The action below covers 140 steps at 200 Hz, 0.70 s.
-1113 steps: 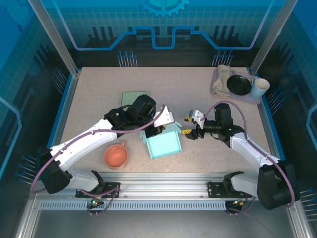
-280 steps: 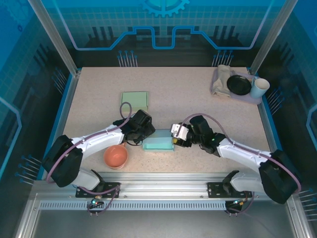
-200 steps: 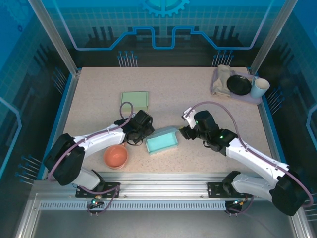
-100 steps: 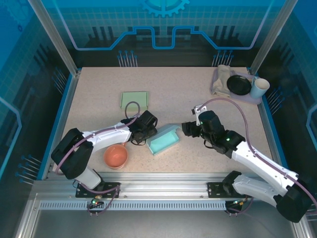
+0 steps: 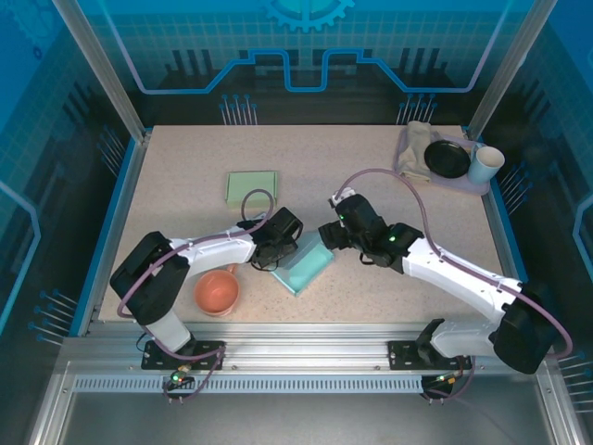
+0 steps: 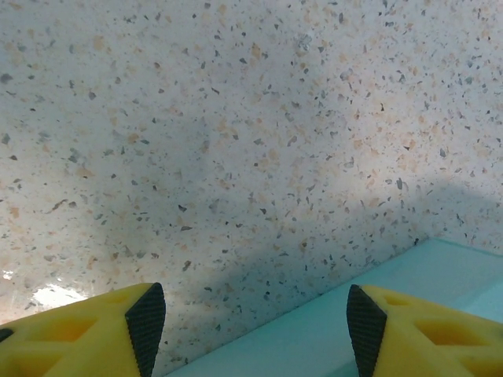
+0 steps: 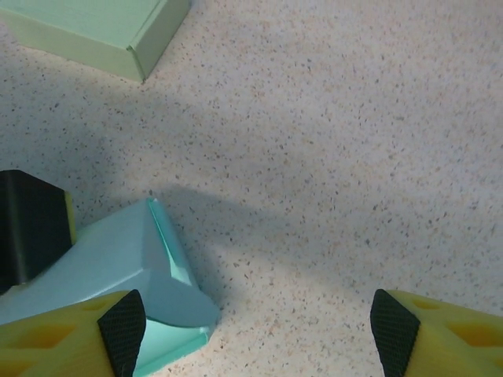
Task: Fold the paper box
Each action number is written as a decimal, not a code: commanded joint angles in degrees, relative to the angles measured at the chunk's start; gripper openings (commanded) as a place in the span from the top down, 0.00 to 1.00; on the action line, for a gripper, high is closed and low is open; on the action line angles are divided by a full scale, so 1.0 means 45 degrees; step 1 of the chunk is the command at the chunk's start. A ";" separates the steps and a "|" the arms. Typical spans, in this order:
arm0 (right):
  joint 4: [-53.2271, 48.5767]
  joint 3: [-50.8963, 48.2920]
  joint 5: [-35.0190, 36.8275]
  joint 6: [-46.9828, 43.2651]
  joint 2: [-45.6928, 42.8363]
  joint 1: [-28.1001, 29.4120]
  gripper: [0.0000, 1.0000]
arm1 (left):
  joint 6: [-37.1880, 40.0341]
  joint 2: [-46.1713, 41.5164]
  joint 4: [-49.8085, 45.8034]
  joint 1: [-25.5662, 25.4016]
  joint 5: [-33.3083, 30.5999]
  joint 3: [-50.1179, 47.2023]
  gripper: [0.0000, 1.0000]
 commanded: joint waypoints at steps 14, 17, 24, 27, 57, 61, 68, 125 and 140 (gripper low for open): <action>-0.0642 0.0545 0.1086 -0.0472 -0.0366 0.0543 0.21 | 0.0062 0.0236 -0.0398 -0.0088 -0.0437 0.0287 0.34; -0.0667 0.0586 0.1114 -0.0493 -0.0348 0.0543 0.21 | 0.0065 0.0246 -0.0398 -0.0091 -0.0422 0.0287 0.34; -0.0710 0.0687 0.1133 -0.0538 -0.0269 0.0544 0.20 | 0.0070 0.0256 -0.0381 -0.0093 -0.0420 0.0287 0.34; -0.0730 0.0738 0.1152 -0.0560 -0.0221 0.0543 0.20 | 0.0064 0.0256 -0.0381 -0.0094 -0.0408 0.0287 0.34; -0.0926 0.0974 0.1027 -0.0624 0.0583 0.0640 0.20 | 0.0055 0.0271 -0.0399 -0.0107 -0.0503 0.0248 0.35; -0.0913 0.0924 0.1047 -0.0606 0.0718 0.0669 0.20 | 0.0073 0.0257 -0.0410 -0.0103 -0.0516 0.0263 0.34; -0.0814 0.0774 0.1049 -0.0556 0.0870 0.0729 0.20 | 0.0073 0.0253 -0.0449 -0.0096 -0.0585 0.0248 0.35; -0.0419 -0.0214 0.1529 -0.0129 0.2002 0.1461 0.21 | 0.0096 0.0184 -0.0689 -0.0109 -0.0730 0.0424 0.35; -0.0459 -0.0275 0.1896 0.0063 0.2319 0.1684 0.20 | 0.0128 0.0016 -0.0990 -0.0101 -0.0915 0.0525 0.34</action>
